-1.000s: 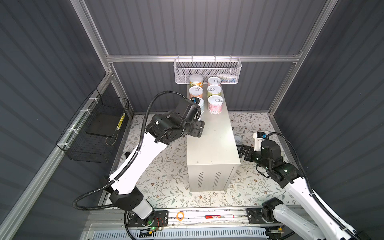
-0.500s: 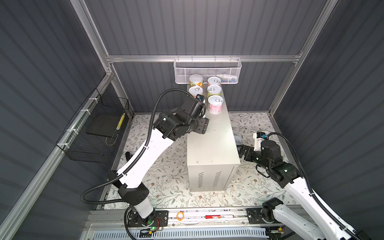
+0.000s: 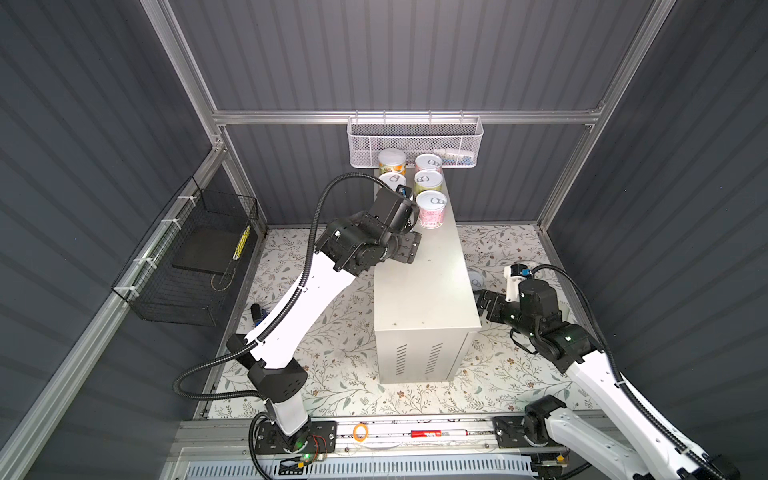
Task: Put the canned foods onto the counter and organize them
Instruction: 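Set the yellow-labelled can in front of the blue-labelled can, then open the left gripper and withdraw it down toward its last floor can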
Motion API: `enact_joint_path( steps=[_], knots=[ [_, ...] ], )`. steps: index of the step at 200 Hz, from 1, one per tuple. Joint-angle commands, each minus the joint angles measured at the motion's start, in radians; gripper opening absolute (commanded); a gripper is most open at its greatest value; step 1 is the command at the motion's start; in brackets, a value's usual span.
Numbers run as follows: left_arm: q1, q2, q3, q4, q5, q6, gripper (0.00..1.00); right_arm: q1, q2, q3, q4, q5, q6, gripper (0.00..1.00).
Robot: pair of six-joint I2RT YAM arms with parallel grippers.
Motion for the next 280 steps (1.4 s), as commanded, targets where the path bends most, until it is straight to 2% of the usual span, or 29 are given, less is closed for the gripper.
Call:
enact_joint_path(
  steps=[1,10,24,38,57,84,89,93,145,198,235,256,280],
  knots=[
    [0.000,0.012,0.039,-0.053,-0.015,-0.005,0.16,-0.003,0.004,0.017,0.017,-0.009,0.003,0.99],
    [0.000,0.011,0.044,-0.056,-0.009,-0.005,0.20,-0.002,0.005,0.017,0.026,-0.009,0.003,0.99],
    [0.002,0.006,0.045,-0.056,-0.009,-0.008,0.32,-0.004,0.008,0.019,0.029,-0.010,0.005,0.99],
    [0.001,0.001,0.041,-0.055,-0.005,-0.008,0.61,-0.003,0.011,0.019,0.032,-0.015,0.009,0.99],
    [0.000,-0.009,0.022,-0.040,0.017,-0.003,0.80,-0.003,0.017,0.020,0.036,-0.019,0.011,0.99],
    [0.000,-0.024,-0.008,-0.008,0.052,0.007,0.89,-0.003,0.017,0.019,0.037,-0.021,0.016,0.99],
    [0.001,-0.026,-0.009,-0.008,0.048,0.005,0.96,-0.002,0.016,0.019,0.035,-0.022,0.017,0.99],
    [0.000,-0.025,-0.006,-0.008,0.044,0.005,0.99,-0.003,0.016,0.019,0.035,-0.021,0.019,0.99],
    [0.001,-0.040,0.013,-0.015,0.020,0.017,0.99,-0.004,0.010,0.029,0.023,-0.019,0.013,0.99],
    [0.000,-0.053,0.111,-0.010,0.061,0.061,0.99,-0.004,0.018,0.073,-0.024,-0.022,0.003,0.99],
    [0.000,-0.087,0.150,0.017,0.033,0.076,0.99,-0.003,-0.005,0.098,-0.062,-0.010,-0.005,0.99],
    [0.000,-0.160,0.084,0.081,0.003,0.087,0.99,-0.003,-0.022,0.110,-0.086,0.009,-0.019,0.99],
    [0.001,-0.329,-0.130,0.262,-0.032,0.100,0.99,-0.004,-0.035,0.112,-0.100,0.039,-0.039,0.99]
  ],
)
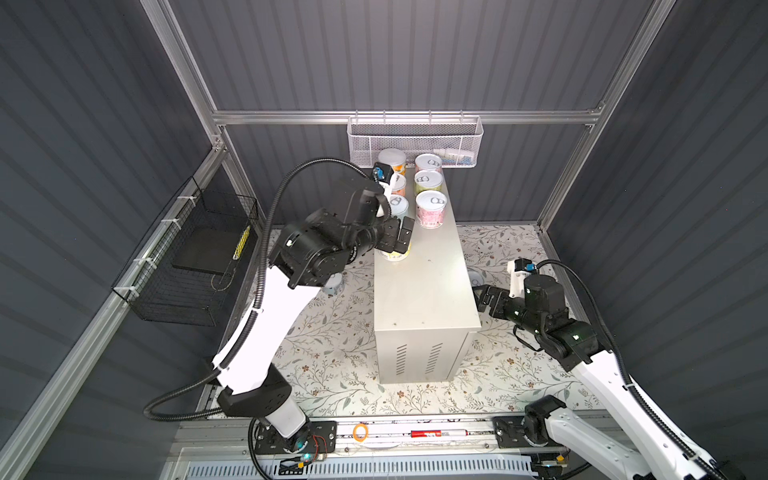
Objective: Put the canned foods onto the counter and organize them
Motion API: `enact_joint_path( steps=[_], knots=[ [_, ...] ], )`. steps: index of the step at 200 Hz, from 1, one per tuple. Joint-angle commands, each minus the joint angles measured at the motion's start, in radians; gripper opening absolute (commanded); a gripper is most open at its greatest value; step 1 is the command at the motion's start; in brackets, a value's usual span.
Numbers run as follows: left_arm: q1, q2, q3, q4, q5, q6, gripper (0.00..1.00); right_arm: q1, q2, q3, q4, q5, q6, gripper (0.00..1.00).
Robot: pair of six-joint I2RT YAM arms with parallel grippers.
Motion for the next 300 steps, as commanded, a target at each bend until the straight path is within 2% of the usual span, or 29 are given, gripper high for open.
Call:
enact_joint_path(
  steps=[1,20,39,62,82,123,160,180,192,225,265,278,300],
  knots=[
    [0.001,-0.156,-0.151,0.172,-0.047,0.037,0.99,-0.004,-0.019,0.030,-0.039,0.042,-0.035,0.99],
    [0.000,-0.321,-0.390,0.334,-0.087,0.019,0.99,-0.006,-0.016,0.023,-0.044,0.069,-0.050,0.99],
    [0.001,-0.458,-0.598,0.429,-0.181,-0.011,0.99,-0.012,-0.005,0.002,-0.026,0.081,-0.057,0.99],
    [0.000,-0.544,-0.772,0.434,-0.342,-0.058,0.99,-0.025,0.034,-0.015,0.001,0.072,-0.057,0.99],
    [0.000,-0.588,-0.918,0.433,-0.416,-0.072,0.99,-0.029,0.084,-0.018,0.022,0.067,-0.052,0.99],
    [0.000,-0.664,-1.103,0.480,-0.457,-0.203,0.99,-0.028,0.138,-0.044,0.058,0.074,-0.042,0.99],
    [0.002,-0.651,-1.160,0.469,-0.460,-0.212,0.99,-0.028,0.172,-0.074,0.094,0.075,-0.034,0.99],
    [0.018,-0.625,-1.182,0.486,-0.405,-0.221,0.99,-0.028,0.204,-0.086,0.116,0.075,-0.034,0.99],
    [0.058,-0.628,-1.207,0.513,-0.342,-0.239,0.99,-0.028,0.229,-0.091,0.136,0.074,-0.030,0.99],
    [0.321,-0.659,-1.288,0.587,-0.016,-0.292,0.99,-0.028,0.326,-0.077,0.181,0.073,-0.028,0.99],
    [0.530,-0.586,-1.357,0.663,0.262,-0.337,0.97,-0.028,0.429,-0.031,0.201,0.090,-0.037,0.99],
    [0.557,-0.575,-1.380,0.695,0.297,-0.354,0.97,-0.028,0.464,-0.014,0.198,0.100,-0.039,0.99],
    [0.559,-0.566,-1.391,0.719,0.283,-0.347,0.96,-0.028,0.513,-0.001,0.224,0.087,-0.042,0.99]
  ],
)
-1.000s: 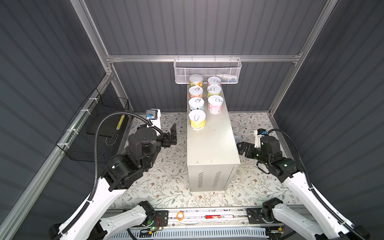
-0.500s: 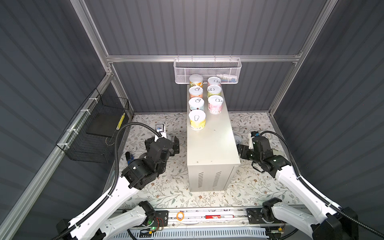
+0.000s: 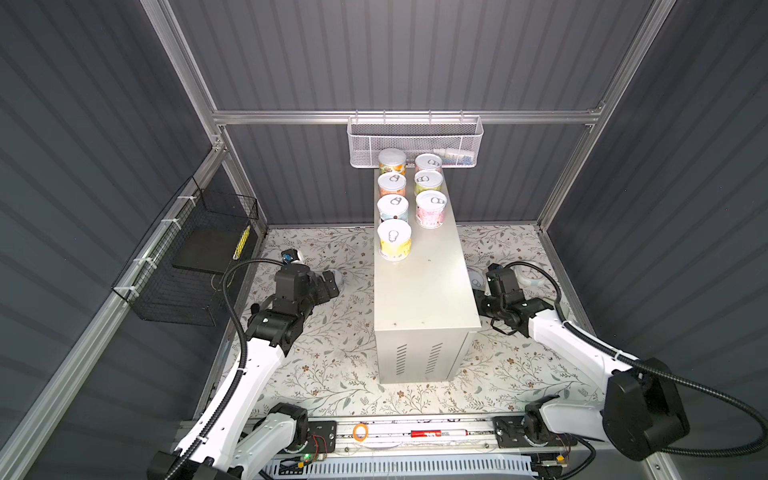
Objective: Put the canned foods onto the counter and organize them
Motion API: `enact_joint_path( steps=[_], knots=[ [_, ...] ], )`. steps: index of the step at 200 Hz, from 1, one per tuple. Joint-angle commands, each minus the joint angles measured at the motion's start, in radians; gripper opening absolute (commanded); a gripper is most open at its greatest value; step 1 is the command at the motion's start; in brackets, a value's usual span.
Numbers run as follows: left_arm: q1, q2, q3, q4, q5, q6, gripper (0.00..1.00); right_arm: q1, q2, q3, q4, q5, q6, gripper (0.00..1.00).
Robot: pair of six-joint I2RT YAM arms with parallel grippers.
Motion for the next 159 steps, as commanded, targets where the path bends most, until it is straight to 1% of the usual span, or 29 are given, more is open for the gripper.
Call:
enact_joint_path(
  steps=[1,46,102,136,159],
  knots=[
    [0.005,0.003,-0.016,0.066,0.093,-0.023,0.96,-0.002,0.039,0.039,0.037,0.011,-0.012,0.99],
    [0.005,-0.002,-0.026,0.063,0.057,0.003,0.96,-0.002,0.152,0.074,0.070,0.008,-0.010,0.99],
    [0.005,0.002,-0.036,0.063,0.051,0.010,0.95,-0.001,0.300,0.098,0.059,0.073,0.037,0.98],
    [0.005,0.014,-0.030,0.068,0.049,0.008,0.95,-0.002,0.346,0.089,0.076,0.068,0.052,0.97],
    [0.005,0.018,-0.030,0.071,0.051,0.008,0.95,-0.002,0.355,0.078,0.093,0.059,0.064,0.94]
  ],
)
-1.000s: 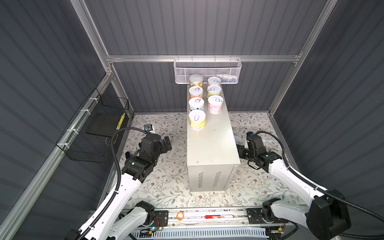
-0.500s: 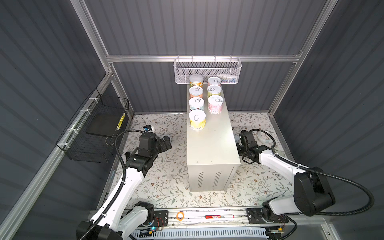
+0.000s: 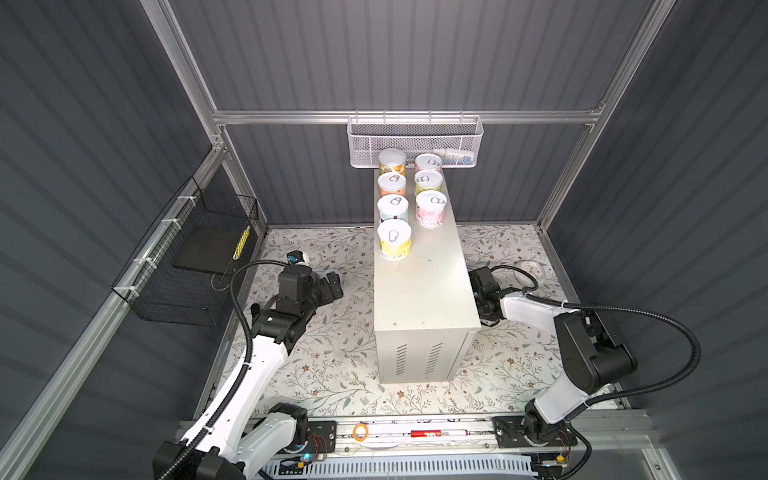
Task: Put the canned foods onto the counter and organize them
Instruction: 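Close the right gripper on the green-labelled can and lift it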
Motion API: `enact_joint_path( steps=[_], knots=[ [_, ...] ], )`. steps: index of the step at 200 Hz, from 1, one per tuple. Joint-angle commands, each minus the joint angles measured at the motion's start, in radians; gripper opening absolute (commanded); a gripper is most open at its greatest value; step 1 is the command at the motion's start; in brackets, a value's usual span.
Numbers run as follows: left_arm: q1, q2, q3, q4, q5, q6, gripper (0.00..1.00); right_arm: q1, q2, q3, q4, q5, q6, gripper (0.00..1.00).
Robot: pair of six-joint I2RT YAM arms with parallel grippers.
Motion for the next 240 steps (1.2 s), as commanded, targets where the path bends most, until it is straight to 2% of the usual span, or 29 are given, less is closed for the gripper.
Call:
enact_joint_path(
  steps=[1,103,136,163,182,195,199,211,226,240],
  knots=[
    [0.003,0.006,-0.005,0.018,0.005,0.012,0.95,-0.002,0.009,0.000,0.014,0.013,0.026,0.94],
    [0.003,0.013,-0.002,0.010,-0.002,0.015,0.94,0.000,0.008,-0.018,0.019,0.056,0.029,0.89],
    [0.003,0.021,0.000,0.015,0.005,0.015,0.94,-0.001,0.002,-0.008,0.002,0.075,0.009,0.85],
    [0.003,0.026,0.001,0.016,0.011,0.013,0.94,-0.001,-0.016,-0.010,0.000,0.077,-0.004,0.78],
    [0.003,0.025,0.001,0.015,0.014,0.012,0.94,0.000,-0.026,-0.013,0.001,0.067,-0.008,0.70],
    [0.003,0.026,0.001,0.015,0.016,0.011,0.94,-0.001,-0.031,-0.018,0.004,0.058,-0.013,0.60],
    [0.003,0.026,0.000,0.015,0.016,0.012,0.94,-0.001,-0.032,-0.019,0.006,0.054,-0.015,0.56],
    [0.003,0.026,0.001,0.015,0.018,0.010,0.94,0.000,-0.036,-0.022,0.007,0.047,-0.018,0.35],
    [0.003,0.027,0.003,0.015,0.021,0.010,0.94,0.002,-0.048,-0.024,-0.003,0.046,-0.022,0.01],
    [0.003,0.029,0.007,0.013,0.025,0.012,0.94,0.006,-0.075,-0.030,-0.014,0.050,-0.027,0.00]
  ],
)
